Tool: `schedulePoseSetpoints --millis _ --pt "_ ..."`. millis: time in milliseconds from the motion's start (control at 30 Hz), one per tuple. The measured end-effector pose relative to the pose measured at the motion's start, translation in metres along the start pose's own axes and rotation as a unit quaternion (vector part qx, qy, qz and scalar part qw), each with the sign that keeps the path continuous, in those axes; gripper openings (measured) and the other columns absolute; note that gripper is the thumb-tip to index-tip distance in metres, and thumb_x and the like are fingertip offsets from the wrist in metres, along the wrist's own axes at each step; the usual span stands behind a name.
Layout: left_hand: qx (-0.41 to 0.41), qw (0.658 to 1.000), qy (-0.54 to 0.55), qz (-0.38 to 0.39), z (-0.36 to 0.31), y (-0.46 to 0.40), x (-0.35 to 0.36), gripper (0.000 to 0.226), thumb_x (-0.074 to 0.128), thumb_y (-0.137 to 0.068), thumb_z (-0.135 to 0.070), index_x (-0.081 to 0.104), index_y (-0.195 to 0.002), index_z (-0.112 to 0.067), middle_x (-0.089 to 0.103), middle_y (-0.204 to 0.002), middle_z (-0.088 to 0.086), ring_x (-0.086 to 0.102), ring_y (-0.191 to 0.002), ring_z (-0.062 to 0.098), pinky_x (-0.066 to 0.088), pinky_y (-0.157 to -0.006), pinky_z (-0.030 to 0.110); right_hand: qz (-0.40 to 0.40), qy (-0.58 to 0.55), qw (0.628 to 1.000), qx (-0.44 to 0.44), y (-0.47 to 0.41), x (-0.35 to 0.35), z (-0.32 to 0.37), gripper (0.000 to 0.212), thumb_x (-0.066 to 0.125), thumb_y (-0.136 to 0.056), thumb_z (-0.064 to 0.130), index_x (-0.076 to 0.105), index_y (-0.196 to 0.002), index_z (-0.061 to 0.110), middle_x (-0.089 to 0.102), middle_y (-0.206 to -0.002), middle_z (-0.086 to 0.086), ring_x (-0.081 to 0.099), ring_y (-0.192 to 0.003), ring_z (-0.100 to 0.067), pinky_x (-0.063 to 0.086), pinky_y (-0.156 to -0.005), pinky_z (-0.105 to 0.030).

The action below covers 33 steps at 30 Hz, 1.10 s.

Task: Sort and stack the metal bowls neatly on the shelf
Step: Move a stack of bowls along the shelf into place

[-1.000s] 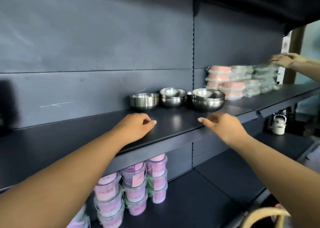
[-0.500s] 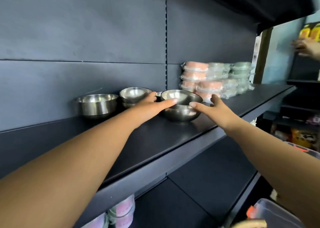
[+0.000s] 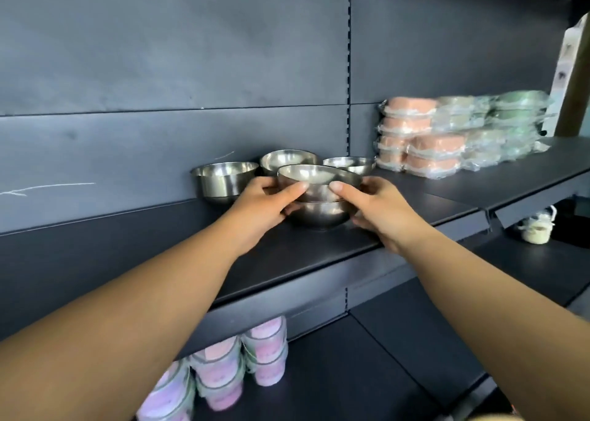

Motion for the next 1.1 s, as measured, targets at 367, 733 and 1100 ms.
schedulePoseSetpoints --millis 367,733,1100 --pt "0.024 0.987 -0.067 -0.144 -0.033 0.142 -0.184 0.029 0.061 -0.086 -0.015 0.067 -0.058 -0.016 0.068 -0.056 -0.018 0.064 -0.058 -0.005 0.05 -0.066 0.009 0.153 0.041 0.987 -0.025 0.076 0.2 0.027 0.076 0.066 -0.041 0.069 0.063 -0.096 0.017 0.069 -0.098 -0.001 0.06 -0.086 -0.018 0.043 -0.076 -0.033" --pt "0.025 0.979 -0.065 -0.192 -0.06 0.278 -0.392 0.006 0.063 -0.084 -0.02 0.065 -0.079 -0.018 0.071 -0.073 -0.012 0.067 -0.07 -0.003 0.051 -0.075 0.015 0.238 0.055 0.966 -0.079 0.178 0.421 0.088 0.029 0.068 -0.063 0.054 0.062 -0.069 0.027 0.065 -0.076 0.01 0.061 -0.087 -0.015 0.049 -0.093 -0.042" --pt "0.029 0.963 -0.124 -0.238 -0.068 0.36 -0.526 0.019 0.067 -0.081 -0.023 0.065 -0.092 -0.007 0.066 -0.1 0.015 0.059 -0.099 0.022 0.038 -0.107 0.045 0.277 0.06 0.954 -0.093 0.242 0.566 0.112 0.033 0.069 -0.066 0.051 0.063 -0.081 0.022 0.063 -0.076 0.007 0.057 -0.079 -0.014 0.049 -0.093 -0.041"
Point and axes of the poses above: each hand's wrist, its own y-axis away from the middle knuckle, its own x-axis out of the palm, z = x × y, the point moved 8 cm from there along -y, towards the middle knuckle
